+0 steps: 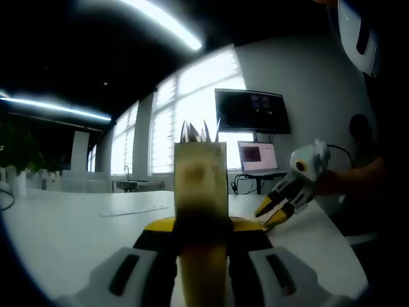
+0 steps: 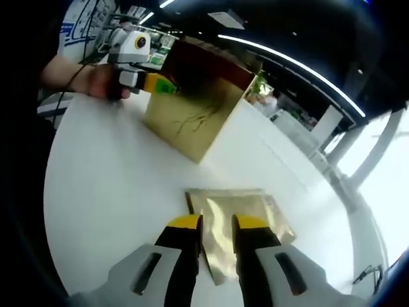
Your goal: Extract single mask from mask box in order stack masks on table
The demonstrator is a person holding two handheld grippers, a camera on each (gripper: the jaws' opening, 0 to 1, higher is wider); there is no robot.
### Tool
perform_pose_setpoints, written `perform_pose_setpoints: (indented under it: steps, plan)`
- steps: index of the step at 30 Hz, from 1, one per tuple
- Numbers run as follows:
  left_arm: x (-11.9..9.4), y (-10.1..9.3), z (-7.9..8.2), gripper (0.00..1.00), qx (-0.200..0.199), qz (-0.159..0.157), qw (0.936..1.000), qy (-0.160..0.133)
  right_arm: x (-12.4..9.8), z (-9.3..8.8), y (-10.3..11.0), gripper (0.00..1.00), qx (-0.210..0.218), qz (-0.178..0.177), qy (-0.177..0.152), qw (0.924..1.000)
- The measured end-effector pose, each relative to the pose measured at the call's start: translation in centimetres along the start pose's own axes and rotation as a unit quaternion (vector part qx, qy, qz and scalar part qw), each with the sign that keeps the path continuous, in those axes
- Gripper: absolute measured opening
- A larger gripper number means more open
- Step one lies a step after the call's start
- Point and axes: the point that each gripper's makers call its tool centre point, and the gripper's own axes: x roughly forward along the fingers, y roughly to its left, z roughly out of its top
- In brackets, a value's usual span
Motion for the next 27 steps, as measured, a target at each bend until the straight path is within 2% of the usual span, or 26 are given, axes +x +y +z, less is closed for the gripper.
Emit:
perform_pose_setpoints:
  steps: [4, 7, 11, 13, 15, 19, 23, 24, 27]
  plan:
    - [0.0, 0.0, 0.0, 0.32, 0.0, 0.0, 1.0, 0.0, -0.3, 0.7, -0.4, 0.18, 0.026, -0.004, -0.025, 0.9993]
    - [0.0, 0.0, 0.0, 0.32, 0.0, 0.0, 1.0, 0.0, -0.7, 2.0, -0.7, 0.18, 0.059, -0.007, -0.059, 0.9965]
    - [0.0, 0.0, 0.0, 0.32, 0.001, 0.001, 1.0, 0.0, -1.3, 3.3, -1.0, 0.19, 0.109, 0.0, -0.106, 0.9884]
    - [0.0, 0.0, 0.0, 0.32, 0.001, 0.001, 1.0, 0.0, -1.6, 3.2, -1.9, 0.19, 0.124, 0.002, -0.12, 0.985]
    - [0.0, 0.0, 0.0, 0.32, 0.001, 0.001, 1.0, 0.0, -1.9, 3.9, -2.3, 0.18, 0.133, -0.002, -0.133, 0.9822]
    - [0.0, 0.0, 0.0, 0.32, 0.001, 0.0, 1.0, 0.0, -2.7, 5.6, -2.9, 0.18, 0.163, -0.003, -0.17, 0.972]
    - [0.0, 0.0, 0.0, 0.32, 0.0, 0.0, 1.0, 0.0, -3.6, 7.4, -3.9, 0.18, 0.235, 0.006, -0.23, 0.9445]
    - [0.0, 0.0, 0.0, 0.32, 0.0, 0.0, 1.0, 0.0, -3.9, 7.4, -4.4, 0.18, 0.244, 0.001, -0.237, 0.9405]
    - [0.0, 0.0, 0.0, 0.32, 0.001, 0.0, 1.0, 0.0, -4.3, 7.5, -5.0, 0.18, 0.24, -0.004, -0.24, 0.9405]
